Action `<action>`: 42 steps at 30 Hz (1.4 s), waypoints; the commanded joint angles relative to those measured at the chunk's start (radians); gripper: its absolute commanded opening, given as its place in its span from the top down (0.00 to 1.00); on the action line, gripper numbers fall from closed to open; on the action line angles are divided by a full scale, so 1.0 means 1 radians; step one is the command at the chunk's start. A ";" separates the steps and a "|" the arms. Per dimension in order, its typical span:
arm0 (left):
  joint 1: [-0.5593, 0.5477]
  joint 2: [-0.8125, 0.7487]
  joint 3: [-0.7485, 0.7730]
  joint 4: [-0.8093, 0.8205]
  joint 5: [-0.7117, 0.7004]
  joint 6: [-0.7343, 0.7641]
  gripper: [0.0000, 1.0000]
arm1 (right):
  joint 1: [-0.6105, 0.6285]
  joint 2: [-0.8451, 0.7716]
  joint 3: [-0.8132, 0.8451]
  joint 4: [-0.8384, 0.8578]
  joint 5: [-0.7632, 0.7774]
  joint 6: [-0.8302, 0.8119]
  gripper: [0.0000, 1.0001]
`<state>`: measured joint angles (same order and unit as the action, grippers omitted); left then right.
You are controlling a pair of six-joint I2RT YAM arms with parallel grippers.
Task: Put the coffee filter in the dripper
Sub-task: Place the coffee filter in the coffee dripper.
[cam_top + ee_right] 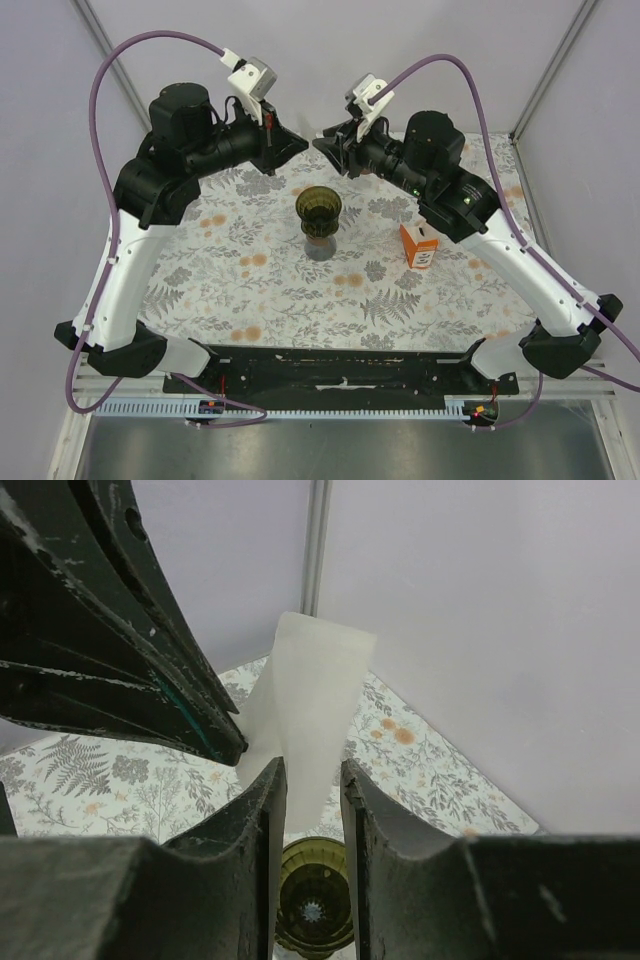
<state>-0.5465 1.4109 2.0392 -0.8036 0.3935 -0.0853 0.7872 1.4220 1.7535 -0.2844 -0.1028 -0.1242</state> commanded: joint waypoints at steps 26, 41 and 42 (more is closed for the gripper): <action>-0.055 -0.007 0.022 -0.016 -0.192 0.234 0.98 | -0.034 0.054 0.014 0.131 0.026 0.118 1.00; -0.200 0.045 0.067 0.006 -0.450 0.476 0.45 | -0.034 0.069 0.005 0.171 0.035 0.291 1.00; -0.217 0.043 0.065 0.003 -0.461 0.505 0.39 | -0.034 0.069 0.004 0.172 0.034 0.299 1.00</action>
<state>-0.7170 1.4563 2.0655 -0.8280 0.0090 0.2882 0.7536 1.4876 1.7573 -0.1654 -0.0879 0.1196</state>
